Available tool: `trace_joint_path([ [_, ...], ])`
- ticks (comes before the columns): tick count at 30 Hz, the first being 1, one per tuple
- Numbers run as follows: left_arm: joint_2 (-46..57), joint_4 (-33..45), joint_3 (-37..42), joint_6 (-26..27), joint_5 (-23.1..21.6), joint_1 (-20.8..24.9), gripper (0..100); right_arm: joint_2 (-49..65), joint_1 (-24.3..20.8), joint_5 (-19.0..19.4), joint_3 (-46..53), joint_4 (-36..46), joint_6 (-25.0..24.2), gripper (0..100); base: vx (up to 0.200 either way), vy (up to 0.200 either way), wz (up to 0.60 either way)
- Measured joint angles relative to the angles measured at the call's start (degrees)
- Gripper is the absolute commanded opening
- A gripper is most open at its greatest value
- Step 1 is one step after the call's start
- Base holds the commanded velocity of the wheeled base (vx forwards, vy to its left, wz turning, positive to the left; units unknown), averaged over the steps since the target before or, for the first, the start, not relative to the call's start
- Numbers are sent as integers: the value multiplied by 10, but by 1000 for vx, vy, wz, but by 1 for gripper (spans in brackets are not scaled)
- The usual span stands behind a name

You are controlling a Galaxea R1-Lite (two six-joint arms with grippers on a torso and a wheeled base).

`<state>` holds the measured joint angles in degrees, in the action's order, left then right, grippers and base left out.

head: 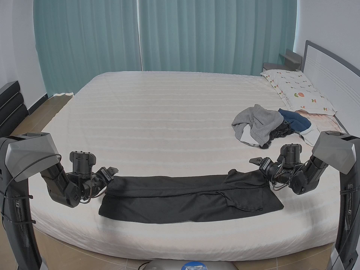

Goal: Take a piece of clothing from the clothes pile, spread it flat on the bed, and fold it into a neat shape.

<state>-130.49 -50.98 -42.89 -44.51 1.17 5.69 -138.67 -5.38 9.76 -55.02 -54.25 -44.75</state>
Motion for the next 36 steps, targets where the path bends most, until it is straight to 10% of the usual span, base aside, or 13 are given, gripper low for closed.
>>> trace_joint_path([
  [3,-3,0,-2,0,0,-1,100,-10,0,0,-9,6,1,100,0,0,0],
  [4,-4,0,-2,0,0,-1,100,-13,0,0,-12,6,2,0,0,0,0],
  [27,-16,0,-12,0,0,-12,100,-41,5,-5,-15,-53,5,0,0,0,0],
  [28,-17,0,-13,0,0,-13,100,-41,5,-5,-15,-53,5,100,0,0,0],
  [36,-24,0,-33,-20,-1,-18,100,-39,9,0,-12,-44,2,100,0,0,0],
])
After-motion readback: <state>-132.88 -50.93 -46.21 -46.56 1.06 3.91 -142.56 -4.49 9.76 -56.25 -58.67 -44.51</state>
